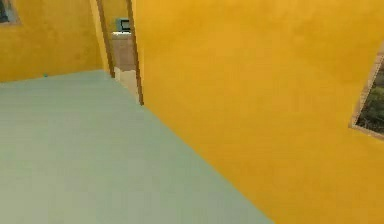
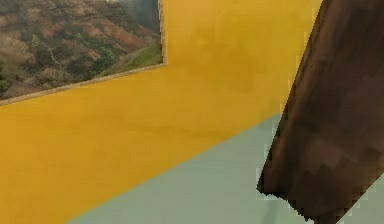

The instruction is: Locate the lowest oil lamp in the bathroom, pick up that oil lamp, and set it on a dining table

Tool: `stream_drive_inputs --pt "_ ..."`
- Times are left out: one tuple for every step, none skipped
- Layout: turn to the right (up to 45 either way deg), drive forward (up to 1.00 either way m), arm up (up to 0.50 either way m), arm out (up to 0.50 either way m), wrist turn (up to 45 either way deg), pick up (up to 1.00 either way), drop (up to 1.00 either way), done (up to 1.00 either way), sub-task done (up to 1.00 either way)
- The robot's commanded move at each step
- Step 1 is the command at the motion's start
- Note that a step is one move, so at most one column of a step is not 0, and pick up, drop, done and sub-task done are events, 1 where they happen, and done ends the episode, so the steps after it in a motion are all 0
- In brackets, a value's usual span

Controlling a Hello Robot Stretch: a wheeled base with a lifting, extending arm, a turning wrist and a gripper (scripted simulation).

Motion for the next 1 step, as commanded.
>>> stream_drive_inputs --pt "3.0 0.0 0.0 0.0 0.0 0.0 0.0 0.0 0.0"
